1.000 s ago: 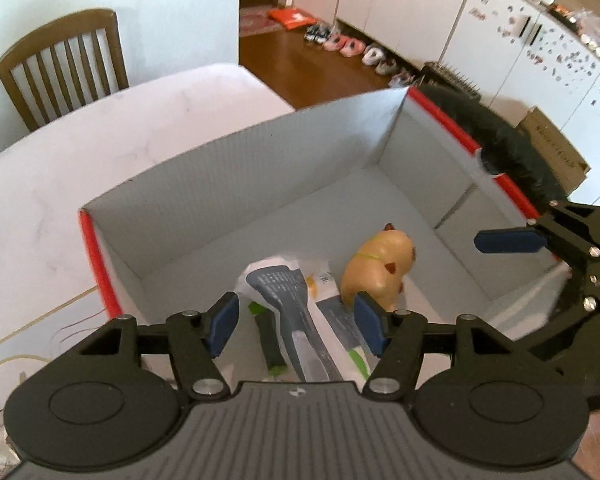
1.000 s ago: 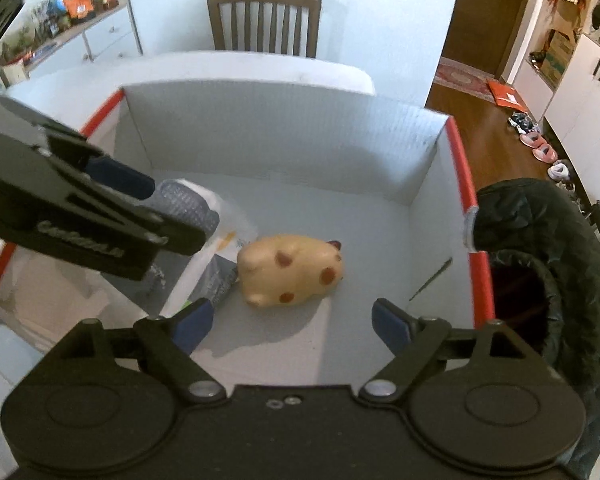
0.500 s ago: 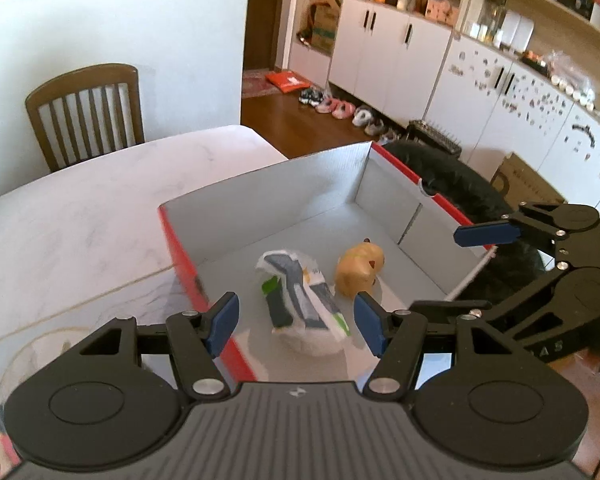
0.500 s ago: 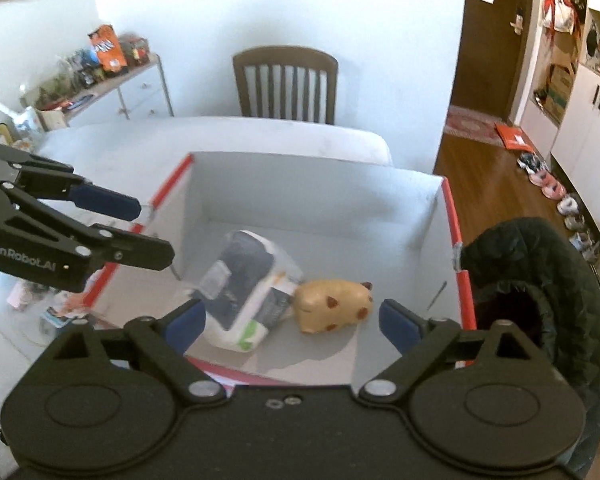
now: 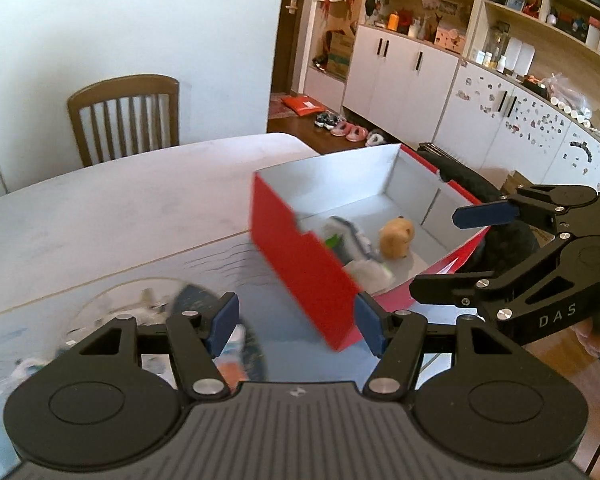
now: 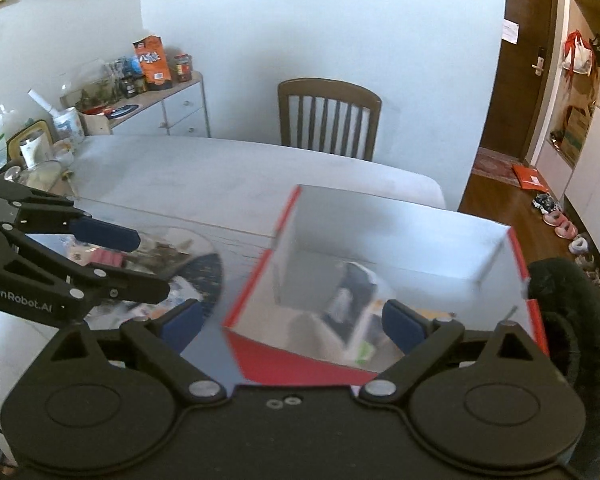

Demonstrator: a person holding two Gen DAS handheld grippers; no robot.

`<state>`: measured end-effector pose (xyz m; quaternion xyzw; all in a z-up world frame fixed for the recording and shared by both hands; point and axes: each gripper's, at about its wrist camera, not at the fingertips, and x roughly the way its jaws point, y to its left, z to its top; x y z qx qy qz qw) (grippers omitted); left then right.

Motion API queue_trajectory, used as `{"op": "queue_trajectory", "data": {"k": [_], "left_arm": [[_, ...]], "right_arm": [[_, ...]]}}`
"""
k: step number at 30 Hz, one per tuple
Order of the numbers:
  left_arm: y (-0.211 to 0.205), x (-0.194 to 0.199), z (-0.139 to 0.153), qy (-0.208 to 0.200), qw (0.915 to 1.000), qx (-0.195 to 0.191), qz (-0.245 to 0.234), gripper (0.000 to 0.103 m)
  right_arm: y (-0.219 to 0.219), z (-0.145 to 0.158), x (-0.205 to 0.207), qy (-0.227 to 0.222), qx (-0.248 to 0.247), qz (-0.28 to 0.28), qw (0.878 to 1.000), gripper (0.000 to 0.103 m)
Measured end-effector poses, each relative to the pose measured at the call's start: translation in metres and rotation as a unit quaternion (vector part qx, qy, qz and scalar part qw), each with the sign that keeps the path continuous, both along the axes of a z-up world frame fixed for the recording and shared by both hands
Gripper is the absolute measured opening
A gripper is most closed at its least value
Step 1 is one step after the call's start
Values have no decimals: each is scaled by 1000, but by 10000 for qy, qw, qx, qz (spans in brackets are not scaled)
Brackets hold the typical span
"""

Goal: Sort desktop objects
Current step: 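Move both open tools back over the items on the table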

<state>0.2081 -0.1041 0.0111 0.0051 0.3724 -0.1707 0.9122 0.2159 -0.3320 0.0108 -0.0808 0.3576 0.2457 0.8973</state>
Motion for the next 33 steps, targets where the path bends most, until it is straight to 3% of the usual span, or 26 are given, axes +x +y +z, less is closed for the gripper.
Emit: {"op": "queue_trajectory", "data": {"k": [6, 8, 18, 23, 33], "left_arm": [[57, -20, -2, -61, 9999, -19, 125, 63], [76, -25, -4, -80, 9998, 38, 180, 70], [159, -39, -29, -53, 9991, 88, 417, 85], [181, -35, -43, -78, 9990, 175, 409, 101], [201, -7, -80, 132, 9983, 349, 456, 101]], "right_arm": [[43, -2, -16, 45, 28, -78, 10000, 100], [58, -4, -22, 45, 16, -84, 10000, 100], [121, -23, -36, 111, -69, -291, 9995, 101], [140, -41, -32, 216, -207, -533, 9981, 101], [165, -76, -19, 417, -281, -698, 9963, 101]]}}
